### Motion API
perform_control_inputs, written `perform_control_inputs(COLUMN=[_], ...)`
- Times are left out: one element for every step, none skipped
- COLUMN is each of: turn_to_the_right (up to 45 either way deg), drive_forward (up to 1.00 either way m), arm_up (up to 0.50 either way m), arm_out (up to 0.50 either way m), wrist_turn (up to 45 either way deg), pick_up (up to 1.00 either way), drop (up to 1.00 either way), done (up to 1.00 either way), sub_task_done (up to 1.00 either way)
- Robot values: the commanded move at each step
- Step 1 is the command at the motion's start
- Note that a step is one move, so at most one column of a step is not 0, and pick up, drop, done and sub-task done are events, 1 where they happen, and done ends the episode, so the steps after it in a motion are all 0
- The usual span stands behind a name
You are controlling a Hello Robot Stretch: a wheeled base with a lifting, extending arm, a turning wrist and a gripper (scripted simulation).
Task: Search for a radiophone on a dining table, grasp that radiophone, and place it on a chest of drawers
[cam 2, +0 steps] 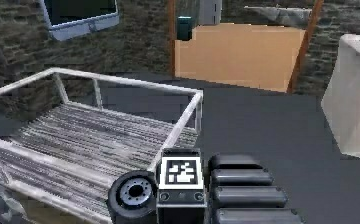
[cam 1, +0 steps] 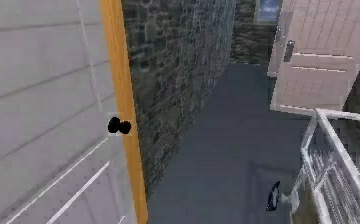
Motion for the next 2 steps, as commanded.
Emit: perform_control_inputs(turn_to_the_right=[12.0, 0.0], drive_forward=[0.0, 0.3], arm_up=[0.0, 0.0], arm_out=[0.0, 0.0], wrist_turn=[0.0, 0.0], pick_up=[0.0, 0.0], drop=[0.0, 0.0], done=[0.0, 0.0], sub_task_done=[0.0, 0.0])
